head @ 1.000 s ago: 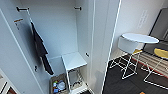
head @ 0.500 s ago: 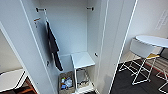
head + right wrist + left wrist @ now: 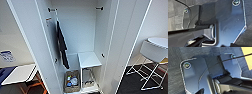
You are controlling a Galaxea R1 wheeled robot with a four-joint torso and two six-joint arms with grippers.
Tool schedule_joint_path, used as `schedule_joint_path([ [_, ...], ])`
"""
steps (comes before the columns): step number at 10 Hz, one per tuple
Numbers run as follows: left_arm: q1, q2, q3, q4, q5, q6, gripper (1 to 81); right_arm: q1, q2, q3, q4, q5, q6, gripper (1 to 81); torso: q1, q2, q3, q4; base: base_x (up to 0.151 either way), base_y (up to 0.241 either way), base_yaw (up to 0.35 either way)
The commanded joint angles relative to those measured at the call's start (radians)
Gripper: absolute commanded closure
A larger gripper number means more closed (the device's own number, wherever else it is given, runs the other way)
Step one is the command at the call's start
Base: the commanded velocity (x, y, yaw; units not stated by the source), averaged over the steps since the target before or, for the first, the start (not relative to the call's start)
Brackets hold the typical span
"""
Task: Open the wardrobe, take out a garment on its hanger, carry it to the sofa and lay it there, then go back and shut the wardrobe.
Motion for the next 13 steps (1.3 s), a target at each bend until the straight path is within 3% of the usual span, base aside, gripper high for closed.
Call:
schedule_joint_path([
  [1,-0.046,0.002,-0.003,0.008,0.042,0.011,1.0,0.033,0.005,0.005,0.001,-0.044,-0.001,1.0,0.0,0.0,0.0,0.0,0.0,0.0,0.192],
  [5,-0.046,0.002,-0.003,0.008,0.042,0.011,1.0,0.034,0.005,0.004,0.001,-0.044,-0.001,1.0,0.0,0.0,0.0,0.0,0.0,0.0,0.161],
  [13,-0.042,-0.004,0.0,0.003,0.042,0.006,1.0,0.037,0.005,0.002,0.003,-0.044,-0.001,1.0,0.0,0.0,0.0,0.0,-0.016,0.0,0.0],
])
